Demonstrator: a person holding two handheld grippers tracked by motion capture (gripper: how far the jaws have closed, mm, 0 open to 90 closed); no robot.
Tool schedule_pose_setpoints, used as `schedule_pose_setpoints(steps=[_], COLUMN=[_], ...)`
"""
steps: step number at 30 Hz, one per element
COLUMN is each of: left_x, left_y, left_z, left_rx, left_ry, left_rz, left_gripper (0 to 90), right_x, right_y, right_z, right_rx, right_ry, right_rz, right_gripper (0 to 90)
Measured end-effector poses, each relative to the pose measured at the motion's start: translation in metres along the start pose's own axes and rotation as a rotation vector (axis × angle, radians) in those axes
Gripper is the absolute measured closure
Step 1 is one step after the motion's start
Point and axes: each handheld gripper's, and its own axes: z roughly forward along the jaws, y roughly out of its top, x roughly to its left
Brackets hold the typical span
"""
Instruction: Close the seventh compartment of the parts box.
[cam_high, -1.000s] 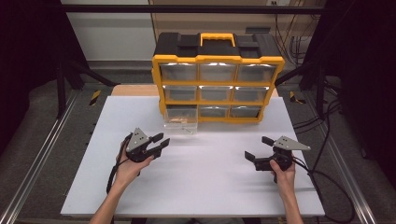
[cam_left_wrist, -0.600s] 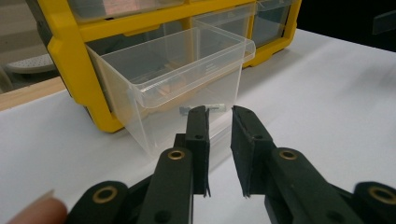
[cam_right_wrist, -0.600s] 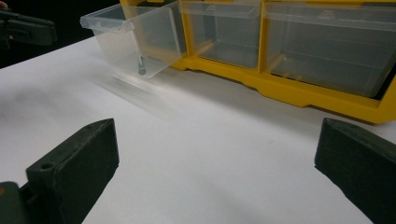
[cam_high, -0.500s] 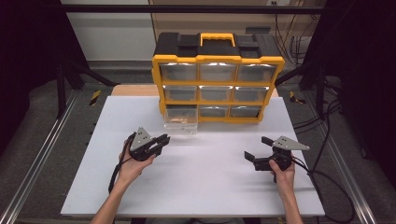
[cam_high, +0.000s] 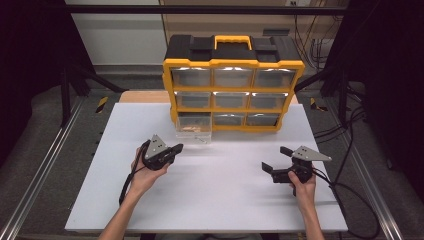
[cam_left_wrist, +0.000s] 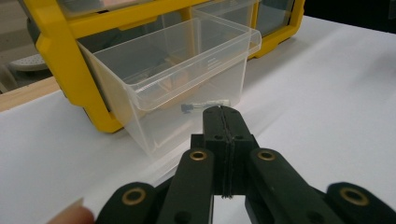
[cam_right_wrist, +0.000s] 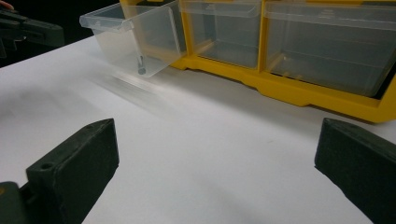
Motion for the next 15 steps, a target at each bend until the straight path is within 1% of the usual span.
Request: schedule_pose_setpoints(steps=[13, 15], left_x=[-0.002, -0.003], left_y=[0.005, 0.006], left_z=[0.014, 0.018], left_rx=[0.023, 0.033], left_ry=[0.003, 0.003], left_rz=[0.014, 0.017], left_gripper=[89.4, 89.4], right_x=[0.0, 0.0], right_y=[0.0, 0.0], right_z=[0.0, 0.0], right_rx=[-0.001, -0.001], right_ry=[-0.002, -0.004], right_rz=[0.0, -0.002], right_gripper=[0.5, 0.5])
